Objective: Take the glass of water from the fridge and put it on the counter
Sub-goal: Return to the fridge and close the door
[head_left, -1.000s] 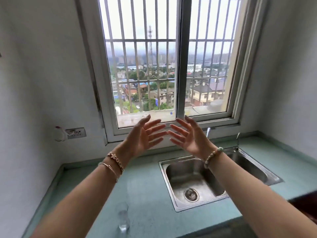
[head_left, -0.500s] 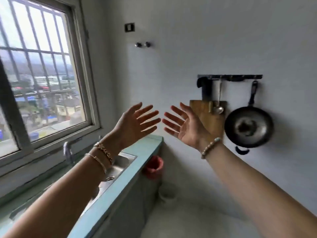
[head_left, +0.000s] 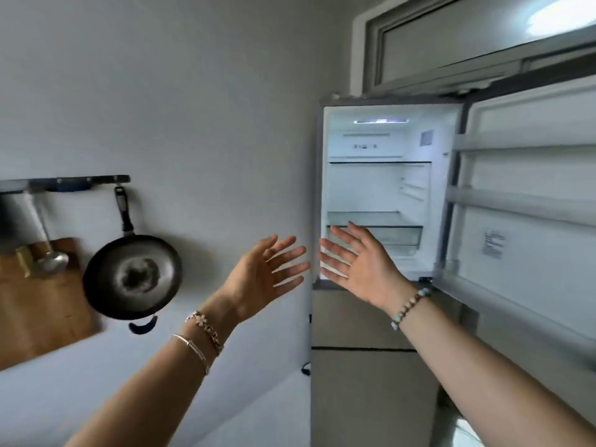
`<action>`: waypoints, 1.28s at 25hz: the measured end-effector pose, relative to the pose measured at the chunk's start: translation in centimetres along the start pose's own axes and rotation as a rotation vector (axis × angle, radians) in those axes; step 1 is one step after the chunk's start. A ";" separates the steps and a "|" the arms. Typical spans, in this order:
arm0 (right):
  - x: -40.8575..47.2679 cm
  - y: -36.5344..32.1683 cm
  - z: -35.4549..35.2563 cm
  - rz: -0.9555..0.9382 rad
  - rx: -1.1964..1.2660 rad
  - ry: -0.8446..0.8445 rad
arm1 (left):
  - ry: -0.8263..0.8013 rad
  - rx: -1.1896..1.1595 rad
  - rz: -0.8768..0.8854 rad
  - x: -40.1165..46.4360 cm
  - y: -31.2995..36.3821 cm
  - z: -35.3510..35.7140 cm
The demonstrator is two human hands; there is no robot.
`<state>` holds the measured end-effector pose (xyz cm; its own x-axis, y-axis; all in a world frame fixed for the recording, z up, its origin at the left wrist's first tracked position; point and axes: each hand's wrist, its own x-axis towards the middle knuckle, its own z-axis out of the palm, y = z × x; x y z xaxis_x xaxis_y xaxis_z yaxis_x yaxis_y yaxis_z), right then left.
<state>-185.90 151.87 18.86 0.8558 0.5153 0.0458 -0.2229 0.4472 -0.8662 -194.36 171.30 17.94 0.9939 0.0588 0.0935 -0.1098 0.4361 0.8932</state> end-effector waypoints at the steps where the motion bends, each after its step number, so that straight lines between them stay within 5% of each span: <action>1: -0.2 -1.6 -1.9 -0.036 -0.006 0.058 | -0.056 -0.012 -0.026 2.3 -0.7 1.4; 14: -9.7 -12.0 -21.1 -0.355 0.024 0.674 | -0.551 -0.152 -0.321 18.9 -12.8 18.9; 25: -14.7 -19.3 -34.0 -0.415 0.000 0.704 | -0.552 -0.149 -0.368 23.1 -22.0 32.7; 29: -16.2 -23.5 -37.8 -0.438 -0.290 0.786 | -0.554 -0.093 -0.358 24.0 -24.6 38.0; 32: -17.3 -27.5 -40.0 -0.700 -0.616 1.044 | -0.547 -0.021 -0.368 24.9 -26.0 40.1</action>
<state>-175.91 101.43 21.98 0.7116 -0.5753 0.4033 0.3952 -0.1469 -0.9068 -166.28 125.39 14.67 0.8287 -0.5597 -0.0012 0.2437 0.3588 0.9010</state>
